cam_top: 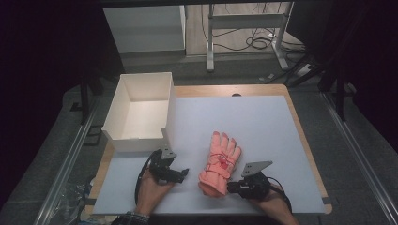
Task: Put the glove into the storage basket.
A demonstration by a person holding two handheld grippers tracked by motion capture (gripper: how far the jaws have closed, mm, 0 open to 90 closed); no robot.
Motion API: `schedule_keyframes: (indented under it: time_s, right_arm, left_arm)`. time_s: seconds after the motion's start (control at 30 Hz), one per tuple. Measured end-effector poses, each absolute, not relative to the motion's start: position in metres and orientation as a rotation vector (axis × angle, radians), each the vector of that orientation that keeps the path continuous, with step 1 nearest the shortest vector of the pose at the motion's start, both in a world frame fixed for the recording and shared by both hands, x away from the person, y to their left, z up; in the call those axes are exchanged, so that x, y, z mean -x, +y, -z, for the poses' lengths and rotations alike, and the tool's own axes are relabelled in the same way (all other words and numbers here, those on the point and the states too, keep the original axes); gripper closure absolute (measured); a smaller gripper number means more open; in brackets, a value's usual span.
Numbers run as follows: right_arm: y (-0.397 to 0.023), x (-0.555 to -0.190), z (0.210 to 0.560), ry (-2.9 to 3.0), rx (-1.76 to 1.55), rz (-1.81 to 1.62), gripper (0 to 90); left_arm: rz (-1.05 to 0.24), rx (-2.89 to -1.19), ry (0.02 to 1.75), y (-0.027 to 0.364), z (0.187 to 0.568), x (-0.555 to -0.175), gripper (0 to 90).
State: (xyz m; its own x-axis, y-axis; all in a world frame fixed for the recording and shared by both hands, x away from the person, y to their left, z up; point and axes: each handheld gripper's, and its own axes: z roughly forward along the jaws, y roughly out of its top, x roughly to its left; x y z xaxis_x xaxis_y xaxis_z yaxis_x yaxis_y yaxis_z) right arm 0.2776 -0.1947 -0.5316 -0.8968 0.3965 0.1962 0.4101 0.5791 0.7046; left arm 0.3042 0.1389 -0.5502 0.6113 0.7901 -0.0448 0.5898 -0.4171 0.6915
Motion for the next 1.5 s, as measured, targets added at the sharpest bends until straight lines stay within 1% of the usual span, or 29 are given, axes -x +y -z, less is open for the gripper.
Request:
schedule_keyframes:
  time_s: [0.5, 0.53, 0.73, 0.97, 1.2, 1.33, 1.37, 1.5]
  right_arm:
    - [-0.161, -0.282, 0.534, -2.827, 0.687, 1.261, 80.9]
    - [-0.158, -0.283, 0.534, -2.829, 0.686, 1.261, 81.0]
    - [-0.149, -0.289, 0.535, -2.826, 0.701, 1.272, 81.9]
    - [-0.141, -0.294, 0.535, -2.84, 0.698, 1.272, 81.7]
    - [-0.149, -0.289, 0.533, -2.885, 0.706, 1.275, 75.4]
    - [-0.16, -0.289, 0.532, -2.909, 0.751, 1.276, 72.1]
    - [-0.17, -0.29, 0.531, -2.931, 0.789, 1.279, 69.9]
    - [-0.185, -0.291, 0.529, -2.95, 0.852, 1.285, 66.7]
  left_arm:
    - [-0.363, -2.139, 1.088, 0.142, 0.549, -0.304, 3.6]
    - [-0.393, -2.159, 1.086, 0.145, 0.549, -0.303, 3.2]
    - [-0.409, -2.147, 1.126, 0.16, 0.548, -0.303, 3.6]
    - [-0.385, -2.141, 1.118, 0.163, 0.547, -0.302, 4.4]
    - [-0.326, -2.156, 1.069, 0.169, 0.544, -0.294, 4.2]
    - [-0.303, -2.164, 1.042, 0.171, 0.542, -0.287, 3.6]
    - [-0.284, -2.169, 1.031, 0.171, 0.541, -0.283, 3.3]
    - [-0.235, -2.164, 1.007, 0.169, 0.539, -0.274, 1.5]
